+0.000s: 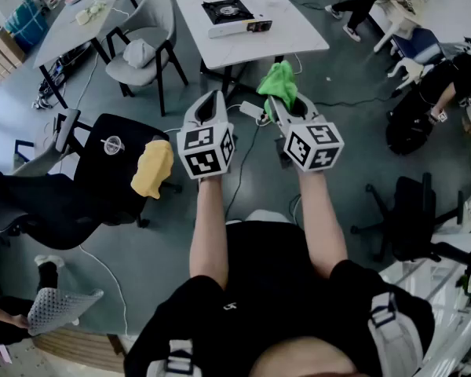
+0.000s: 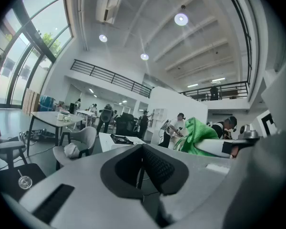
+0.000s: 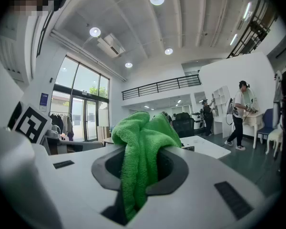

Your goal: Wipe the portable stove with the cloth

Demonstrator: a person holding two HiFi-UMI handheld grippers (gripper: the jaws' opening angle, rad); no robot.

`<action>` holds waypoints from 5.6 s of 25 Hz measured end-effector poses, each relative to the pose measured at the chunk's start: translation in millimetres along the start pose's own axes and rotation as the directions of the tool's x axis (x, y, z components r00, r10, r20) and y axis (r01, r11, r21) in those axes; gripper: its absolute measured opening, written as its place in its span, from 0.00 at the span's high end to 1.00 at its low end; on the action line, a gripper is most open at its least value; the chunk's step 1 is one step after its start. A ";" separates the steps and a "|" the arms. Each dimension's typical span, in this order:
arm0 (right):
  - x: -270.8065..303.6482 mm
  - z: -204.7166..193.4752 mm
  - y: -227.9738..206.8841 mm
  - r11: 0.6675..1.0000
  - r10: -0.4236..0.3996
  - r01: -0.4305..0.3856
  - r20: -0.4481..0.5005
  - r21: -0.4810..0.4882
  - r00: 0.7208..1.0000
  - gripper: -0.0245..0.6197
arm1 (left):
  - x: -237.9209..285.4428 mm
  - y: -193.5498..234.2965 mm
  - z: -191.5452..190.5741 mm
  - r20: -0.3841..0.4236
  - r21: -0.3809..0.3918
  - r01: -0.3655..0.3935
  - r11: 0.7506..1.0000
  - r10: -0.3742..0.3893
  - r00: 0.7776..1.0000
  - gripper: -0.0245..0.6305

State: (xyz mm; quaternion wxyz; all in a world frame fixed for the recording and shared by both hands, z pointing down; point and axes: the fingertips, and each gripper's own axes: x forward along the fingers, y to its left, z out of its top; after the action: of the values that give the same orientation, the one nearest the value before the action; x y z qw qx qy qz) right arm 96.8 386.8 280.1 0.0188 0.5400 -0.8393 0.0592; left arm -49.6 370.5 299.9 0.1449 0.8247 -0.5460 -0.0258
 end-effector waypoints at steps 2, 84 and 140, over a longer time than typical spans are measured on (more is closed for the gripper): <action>7.2 -1.3 5.8 0.999 0.029 -0.029 0.001 0.015 1.000 0.87 | 3.0 -3.7 -4.5 -0.002 0.001 0.001 1.000 -0.001 1.000 0.96; 414.3 -85.6 -234.9 0.993 0.120 -0.115 -0.288 0.032 0.950 0.87 | 395.6 163.4 -64.8 -0.276 -0.100 -0.368 0.924 0.329 0.903 0.96; 596.5 -183.4 -190.3 0.813 0.575 -0.524 -0.492 0.254 0.654 0.87 | 535.9 314.4 -97.4 -0.474 -0.027 -0.422 0.906 0.360 0.803 0.96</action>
State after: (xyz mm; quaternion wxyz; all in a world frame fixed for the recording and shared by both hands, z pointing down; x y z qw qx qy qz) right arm 15.7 -208.7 534.1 0.2149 0.2207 -0.9176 0.2512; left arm -95.3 -209.3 539.1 0.3258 0.6650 -0.6517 0.1641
